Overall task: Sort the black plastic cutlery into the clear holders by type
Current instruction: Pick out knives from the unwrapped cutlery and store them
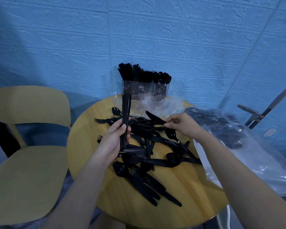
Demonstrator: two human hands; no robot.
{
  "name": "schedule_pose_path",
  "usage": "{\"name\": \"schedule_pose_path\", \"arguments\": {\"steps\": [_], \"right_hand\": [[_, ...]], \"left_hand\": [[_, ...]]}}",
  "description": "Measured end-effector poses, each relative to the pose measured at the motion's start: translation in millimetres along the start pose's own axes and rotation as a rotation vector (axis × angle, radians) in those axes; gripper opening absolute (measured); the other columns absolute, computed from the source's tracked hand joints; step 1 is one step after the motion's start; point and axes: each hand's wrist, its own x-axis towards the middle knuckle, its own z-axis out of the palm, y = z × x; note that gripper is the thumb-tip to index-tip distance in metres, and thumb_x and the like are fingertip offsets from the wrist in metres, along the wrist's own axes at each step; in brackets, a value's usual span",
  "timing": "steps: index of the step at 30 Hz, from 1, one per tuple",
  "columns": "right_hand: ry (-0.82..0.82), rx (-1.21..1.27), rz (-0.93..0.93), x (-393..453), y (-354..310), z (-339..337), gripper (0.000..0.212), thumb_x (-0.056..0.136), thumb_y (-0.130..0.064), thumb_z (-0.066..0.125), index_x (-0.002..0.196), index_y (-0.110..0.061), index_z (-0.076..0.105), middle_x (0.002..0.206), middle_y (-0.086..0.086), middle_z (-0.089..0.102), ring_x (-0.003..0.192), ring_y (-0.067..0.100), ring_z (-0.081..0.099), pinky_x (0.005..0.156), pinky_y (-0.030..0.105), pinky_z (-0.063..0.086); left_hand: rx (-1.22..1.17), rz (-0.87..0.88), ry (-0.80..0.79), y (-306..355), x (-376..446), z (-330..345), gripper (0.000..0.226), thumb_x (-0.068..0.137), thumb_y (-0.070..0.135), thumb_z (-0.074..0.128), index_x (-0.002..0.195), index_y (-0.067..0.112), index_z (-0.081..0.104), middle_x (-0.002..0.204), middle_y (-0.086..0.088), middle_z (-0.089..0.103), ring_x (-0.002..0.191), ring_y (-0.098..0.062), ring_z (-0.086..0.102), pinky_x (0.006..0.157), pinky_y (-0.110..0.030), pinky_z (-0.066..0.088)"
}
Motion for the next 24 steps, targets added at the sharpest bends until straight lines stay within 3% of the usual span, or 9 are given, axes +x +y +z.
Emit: {"name": "schedule_pose_path", "arguments": {"steps": [2,4,8,11,13,19,24], "right_hand": [[-0.039,0.019,0.014,-4.2,-3.2,1.7,0.008,0.089,-0.018,0.065,0.093,-0.013,0.070,0.089,-0.001,0.067,0.084,0.007,0.060,0.070,0.006,0.042],[-0.027,0.047,0.016,-6.5,-5.7,3.0,0.012,0.089,-0.020,0.066,0.094,-0.013,0.072,0.092,-0.002,0.069,0.083,0.005,0.060,0.068,0.003,0.042],[0.145,0.150,0.056,-7.5,-13.4,-4.5,0.006,0.086,-0.025,0.069,0.086,-0.021,0.073,0.079,-0.010,0.066,0.073,0.003,0.056,0.068,0.018,0.043],[0.122,0.244,0.054,-12.2,-26.3,-13.7,0.003,0.087,-0.014,0.066,0.085,-0.011,0.066,0.062,-0.003,0.059,0.047,-0.001,0.050,0.053,0.015,0.040],[0.090,0.283,0.034,-16.0,-35.5,-16.6,0.012,0.087,-0.005,0.063,0.080,-0.010,0.056,0.059,0.003,0.059,0.044,0.006,0.054,0.051,0.023,0.043],[-0.083,0.411,0.053,-25.2,-67.2,-10.2,0.010,0.091,0.000,0.056,0.100,-0.001,0.056,0.070,0.016,0.065,0.056,0.021,0.068,0.057,0.028,0.057],[-0.085,0.458,0.111,-24.9,-74.2,0.1,0.008,0.093,-0.005,0.056,0.089,-0.005,0.049,0.073,0.020,0.060,0.053,0.020,0.068,0.052,0.025,0.057]], "left_hand": [[-0.001,0.002,0.003,-0.4,-0.5,0.0,0.032,0.101,0.006,0.038,0.129,0.011,0.054,0.069,0.005,0.054,0.057,-0.007,0.048,0.055,-0.021,0.043],[0.008,0.005,0.003,-0.4,-0.9,0.5,0.032,0.101,0.006,0.038,0.128,0.011,0.054,0.070,0.005,0.054,0.058,-0.007,0.048,0.055,-0.021,0.043],[0.021,0.011,-0.003,0.3,-1.1,4.0,0.033,0.101,0.006,0.039,0.130,0.011,0.053,0.072,0.004,0.056,0.058,-0.007,0.049,0.055,-0.020,0.044],[0.017,0.018,0.003,-0.2,-2.1,10.9,0.031,0.100,0.006,0.041,0.126,0.014,0.056,0.076,0.003,0.062,0.059,-0.007,0.052,0.054,-0.019,0.045],[0.003,0.018,-0.008,-1.3,-3.2,18.6,0.029,0.099,0.006,0.043,0.122,0.018,0.057,0.079,0.004,0.067,0.062,-0.007,0.054,0.056,-0.019,0.046],[0.116,0.083,-0.053,-7.3,-4.7,52.5,0.031,0.099,0.006,0.044,0.108,0.030,0.061,0.087,0.005,0.065,0.078,-0.007,0.060,0.071,-0.022,0.047],[0.204,0.139,-0.078,-11.3,-5.3,56.3,0.036,0.097,0.008,0.050,0.115,0.038,0.058,0.113,0.006,0.067,0.108,-0.012,0.060,0.094,-0.028,0.049]]}}
